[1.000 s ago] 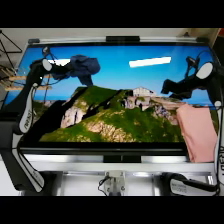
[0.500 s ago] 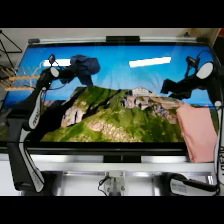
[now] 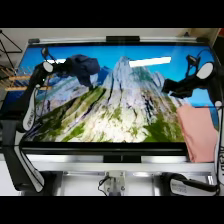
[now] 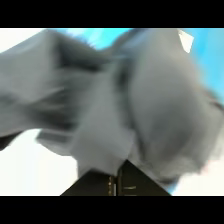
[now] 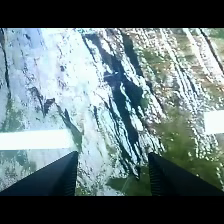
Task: Fold the shirts.
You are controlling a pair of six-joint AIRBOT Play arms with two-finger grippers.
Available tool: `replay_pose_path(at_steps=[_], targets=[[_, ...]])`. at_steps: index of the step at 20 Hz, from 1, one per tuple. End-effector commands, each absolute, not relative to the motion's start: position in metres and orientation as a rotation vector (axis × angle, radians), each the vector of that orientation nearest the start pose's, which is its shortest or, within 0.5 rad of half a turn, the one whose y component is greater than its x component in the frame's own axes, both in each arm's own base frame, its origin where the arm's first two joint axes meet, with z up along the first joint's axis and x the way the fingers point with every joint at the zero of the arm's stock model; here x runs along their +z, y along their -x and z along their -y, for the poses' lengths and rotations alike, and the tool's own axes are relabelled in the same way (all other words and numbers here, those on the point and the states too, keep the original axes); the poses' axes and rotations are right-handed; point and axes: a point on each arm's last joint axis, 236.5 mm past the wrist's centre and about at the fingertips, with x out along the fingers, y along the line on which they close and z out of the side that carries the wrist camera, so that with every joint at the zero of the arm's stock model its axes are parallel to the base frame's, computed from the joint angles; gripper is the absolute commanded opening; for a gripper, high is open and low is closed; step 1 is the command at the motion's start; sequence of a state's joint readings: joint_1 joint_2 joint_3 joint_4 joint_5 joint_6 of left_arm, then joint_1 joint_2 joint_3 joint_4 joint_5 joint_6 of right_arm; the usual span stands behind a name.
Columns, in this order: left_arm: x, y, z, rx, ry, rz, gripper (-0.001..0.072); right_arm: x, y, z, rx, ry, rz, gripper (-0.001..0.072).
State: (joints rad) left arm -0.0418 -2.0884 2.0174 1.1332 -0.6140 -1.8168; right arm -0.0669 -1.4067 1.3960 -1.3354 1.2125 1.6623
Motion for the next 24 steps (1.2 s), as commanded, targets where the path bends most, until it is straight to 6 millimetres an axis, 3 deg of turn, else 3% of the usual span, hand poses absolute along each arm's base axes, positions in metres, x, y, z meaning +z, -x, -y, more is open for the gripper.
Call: replay_pose_path(at_steps=[1, 4, 5, 7, 9, 10, 12, 14, 15, 17, 19, 21, 23, 24], targets=[[0.139, -0.663, 0.119, -0.257, 0.372, -0.508, 0.0027, 0.054, -0.433, -0.009, 0.016, -0.232, -1.180, 0.0554], [0.297, -0.589, 0.168, -0.424, 0.157, -0.273, 0.0027, 0.112, -0.429, 0.007, -0.019, -0.153, -1.056, 0.0554], [0.351, -0.554, 0.181, -0.465, 0.130, -0.178, 0.0027, 0.143, -0.427, 0.012, -0.028, -0.126, -0.982, 0.0554], [0.438, -0.482, 0.198, -0.537, 0.120, -0.021, 0.0027, 0.215, -0.413, 0.017, -0.041, -0.088, -0.812, 0.0554], [0.496, -0.418, 0.202, -0.588, 0.114, 0.091, 0.0027, 0.275, -0.387, 0.016, -0.033, -0.057, -0.663, 0.0554], [0.511, -0.393, 0.203, -0.611, 0.110, 0.115, 0.0027, 0.301, -0.369, 0.015, -0.029, -0.044, -0.596, 0.0554], [0.513, -0.359, 0.206, -0.658, 0.081, 0.079, 0.0027, 0.331, -0.333, 0.012, -0.026, -0.039, -0.524, 0.0554], [0.482, -0.351, 0.212, -0.690, 0.076, -0.067, 0.0027, 0.332, -0.301, 0.005, -0.007, -0.046, -0.556, 0.0554], [0.457, -0.353, 0.213, -0.690, 0.059, -0.160, 0.0027, 0.321, -0.286, -0.002, 0.018, -0.056, -0.620, 0.0554], [0.405, -0.362, 0.202, -0.633, -0.037, -0.323, 0.0027, 0.285, -0.266, -0.029, 0.132, -0.092, -0.787, 0.0554], [0.372, -0.367, 0.181, -0.552, -0.127, -0.431, 0.0027, 0.240, -0.256, -0.067, 0.288, -0.176, -0.942, 0.0554], [0.368, -0.360, 0.178, -0.552, -0.140, -0.460, 0.0027, 0.186, -0.259, -0.097, 0.378, -0.268, -1.054, 0.0555], [0.368, -0.348, 0.174, -0.556, -0.149, -0.476, 0.0027, 0.118, -0.266, -0.126, 0.413, -0.297, -1.121, 0.0667], [0.366, -0.340, 0.170, -0.553, -0.159, -0.494, 0.0027, 0.082, -0.265, -0.150, 0.453, -0.320, -1.153, 0.0667]])
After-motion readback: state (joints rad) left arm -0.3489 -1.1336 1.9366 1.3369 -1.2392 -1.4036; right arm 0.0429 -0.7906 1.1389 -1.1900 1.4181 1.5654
